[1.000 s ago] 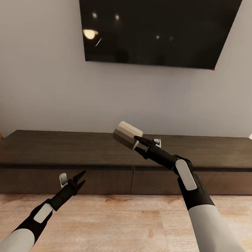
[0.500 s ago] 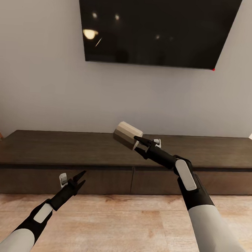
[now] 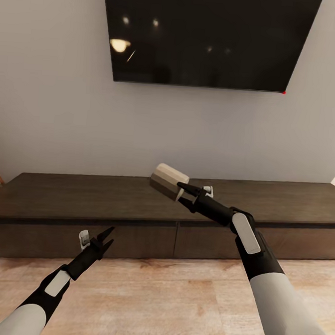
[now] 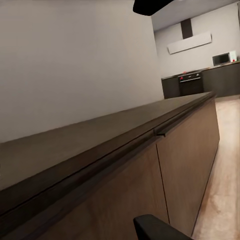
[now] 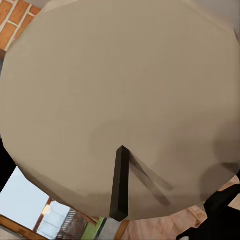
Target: Place each of the two pumpkins and all three candles from the living room inside a cabinet in the living room (use any cabinet), then make sure every cabinet is closed, and position the cauldron so it is next to a table in the living room.
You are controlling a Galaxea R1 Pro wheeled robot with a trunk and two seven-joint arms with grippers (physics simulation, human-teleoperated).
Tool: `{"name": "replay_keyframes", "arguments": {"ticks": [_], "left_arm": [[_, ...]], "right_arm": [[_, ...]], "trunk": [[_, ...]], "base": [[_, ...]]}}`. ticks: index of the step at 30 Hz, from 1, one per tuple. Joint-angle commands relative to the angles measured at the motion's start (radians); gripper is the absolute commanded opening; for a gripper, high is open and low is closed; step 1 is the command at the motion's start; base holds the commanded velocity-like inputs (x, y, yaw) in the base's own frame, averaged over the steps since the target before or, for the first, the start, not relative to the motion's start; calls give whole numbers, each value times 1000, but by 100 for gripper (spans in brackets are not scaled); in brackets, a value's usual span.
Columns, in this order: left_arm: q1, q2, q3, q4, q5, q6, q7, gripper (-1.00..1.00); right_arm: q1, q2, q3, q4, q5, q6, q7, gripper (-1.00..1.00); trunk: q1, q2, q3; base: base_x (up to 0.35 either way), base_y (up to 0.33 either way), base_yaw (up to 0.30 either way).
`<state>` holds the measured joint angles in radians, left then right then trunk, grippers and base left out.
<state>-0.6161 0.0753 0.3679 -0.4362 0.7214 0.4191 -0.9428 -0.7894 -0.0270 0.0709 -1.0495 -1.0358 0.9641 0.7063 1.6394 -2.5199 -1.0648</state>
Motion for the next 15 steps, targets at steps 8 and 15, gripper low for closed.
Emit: {"name": "replay_keyframes", "arguments": {"ticks": [8, 15], "left_arm": [[-1, 1, 2, 1, 4, 10, -2, 100], [0, 2, 2, 1, 4, 10, -6, 100]], "right_arm": [[3, -2, 1, 3, 0, 5, 2, -100], [5, -2, 1, 3, 0, 5, 2, -100]], "trunk": [[0, 0, -1], [0, 0, -1]], "base": [[0, 0, 0], [0, 0, 0]]}}
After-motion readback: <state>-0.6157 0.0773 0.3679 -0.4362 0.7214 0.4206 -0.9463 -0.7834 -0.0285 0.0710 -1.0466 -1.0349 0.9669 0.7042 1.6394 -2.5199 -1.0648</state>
